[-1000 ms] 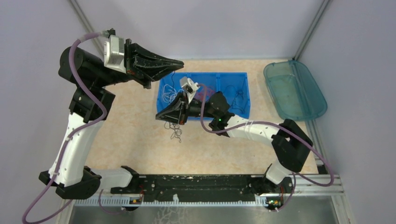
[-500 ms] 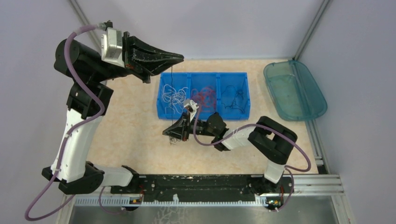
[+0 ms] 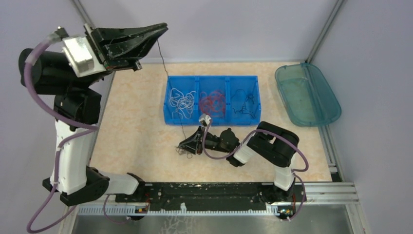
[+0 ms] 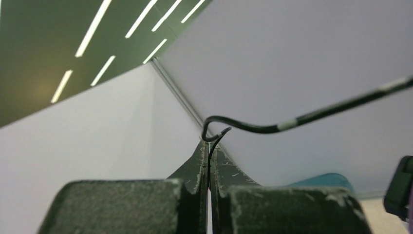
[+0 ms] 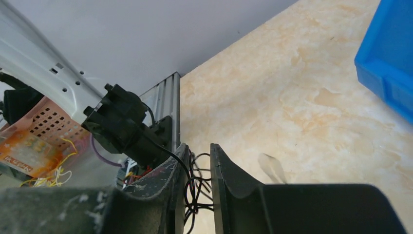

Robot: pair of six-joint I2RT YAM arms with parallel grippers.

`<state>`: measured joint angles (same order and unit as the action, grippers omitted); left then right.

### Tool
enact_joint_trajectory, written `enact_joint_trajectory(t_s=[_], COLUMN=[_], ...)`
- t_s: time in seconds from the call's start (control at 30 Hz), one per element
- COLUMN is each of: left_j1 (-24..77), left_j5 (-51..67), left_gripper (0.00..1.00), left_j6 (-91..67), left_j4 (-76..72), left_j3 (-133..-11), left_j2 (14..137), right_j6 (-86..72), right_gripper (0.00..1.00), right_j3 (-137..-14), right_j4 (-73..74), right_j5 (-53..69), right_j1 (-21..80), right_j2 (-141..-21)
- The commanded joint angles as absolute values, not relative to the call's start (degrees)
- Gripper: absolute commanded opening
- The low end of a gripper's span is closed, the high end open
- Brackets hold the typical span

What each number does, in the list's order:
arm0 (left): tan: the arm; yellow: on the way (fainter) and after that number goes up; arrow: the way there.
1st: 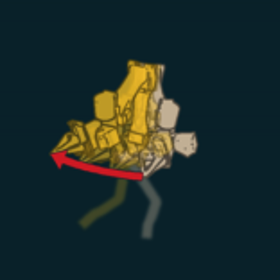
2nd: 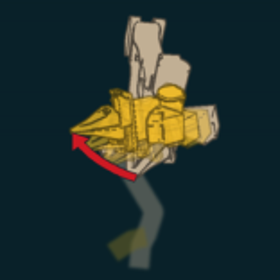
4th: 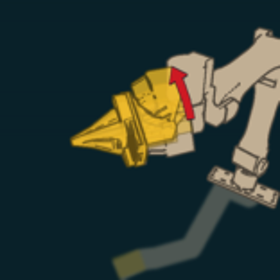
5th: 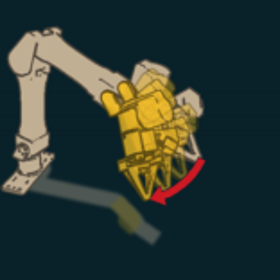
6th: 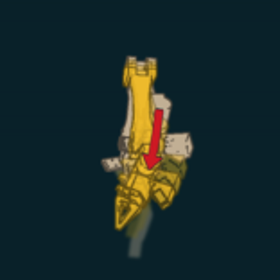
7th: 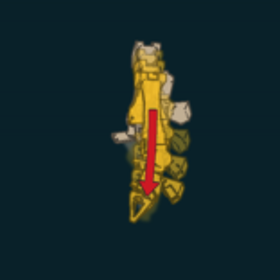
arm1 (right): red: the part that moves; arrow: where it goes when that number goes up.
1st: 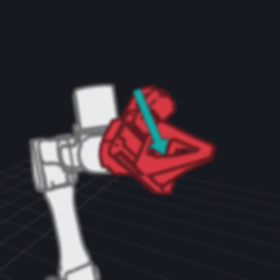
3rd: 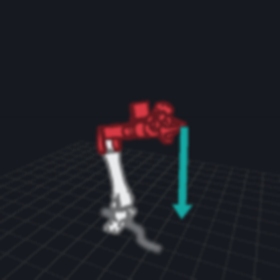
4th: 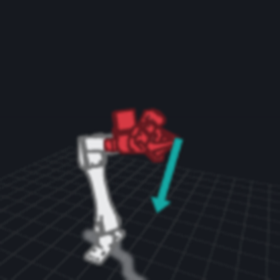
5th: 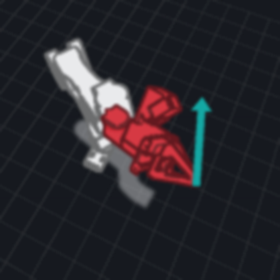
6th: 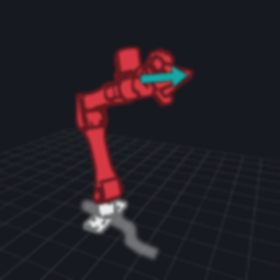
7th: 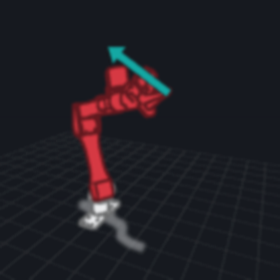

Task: Untangle the cables
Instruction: Untie the cable, then place the cable in the bin.

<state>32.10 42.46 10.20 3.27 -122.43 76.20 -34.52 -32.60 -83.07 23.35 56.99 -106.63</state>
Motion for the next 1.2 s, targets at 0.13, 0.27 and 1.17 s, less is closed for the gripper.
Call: enact_joint_trajectory(t_s=[0.13,0.27,1.17], left_j1=[32.26,32.26,32.26], left_j5=[36.91,34.55,34.71], left_gripper=[0.00,0.00,0.00], left_j6=[20.00,23.64,38.52], left_j4=[-6.73,-11.28,-9.85], left_j3=[-128.59,-130.02,-119.38], left_j2=[75.45,75.94,69.50], right_j6=[-31.54,-30.44,-27.50], right_gripper=[0.26,0.27,0.03], right_j3=[-30.47,-29.80,-25.29], right_j4=[-82.35,-80.72,-64.51], right_j5=[19.51,18.40,17.09], right_j1=[58.10,58.10,53.82], right_j2=[-107.52,-107.60,-79.44])
